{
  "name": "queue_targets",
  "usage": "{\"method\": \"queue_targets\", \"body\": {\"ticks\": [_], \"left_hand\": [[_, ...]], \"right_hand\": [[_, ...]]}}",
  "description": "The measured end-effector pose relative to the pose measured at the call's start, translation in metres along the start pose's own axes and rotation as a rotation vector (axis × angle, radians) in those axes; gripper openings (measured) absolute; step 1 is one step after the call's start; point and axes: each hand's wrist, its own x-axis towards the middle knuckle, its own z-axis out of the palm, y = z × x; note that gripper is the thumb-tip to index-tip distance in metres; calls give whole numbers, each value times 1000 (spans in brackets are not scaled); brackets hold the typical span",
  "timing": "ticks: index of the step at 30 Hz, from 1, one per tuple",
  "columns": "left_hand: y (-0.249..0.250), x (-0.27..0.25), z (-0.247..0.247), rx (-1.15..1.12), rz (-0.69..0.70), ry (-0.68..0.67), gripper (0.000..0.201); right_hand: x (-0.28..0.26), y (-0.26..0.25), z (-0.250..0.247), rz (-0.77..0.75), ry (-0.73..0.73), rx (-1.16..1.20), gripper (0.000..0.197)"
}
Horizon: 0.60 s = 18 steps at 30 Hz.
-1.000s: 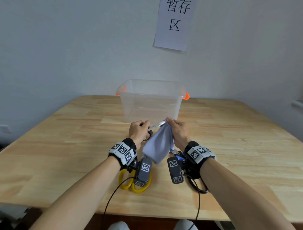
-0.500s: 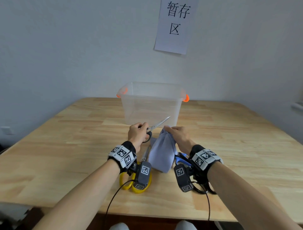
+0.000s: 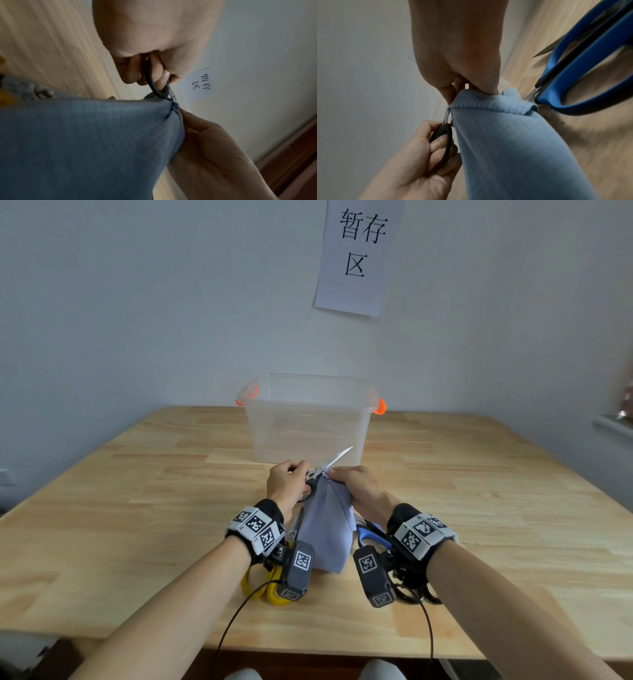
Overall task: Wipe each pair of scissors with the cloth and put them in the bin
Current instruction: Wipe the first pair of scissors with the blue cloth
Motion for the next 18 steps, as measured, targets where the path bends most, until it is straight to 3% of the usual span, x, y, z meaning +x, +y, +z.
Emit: {"method": "queue_targets", "body": {"ticks": [7,18], "left_hand": [[0,3,0,26,7,24,31],[6,-4,10,10,-21,-35,20]], "right_hand": [[-11,-6,-5,46,-296,202,25],[-10,7,2,-108,-53,122,15]]}}
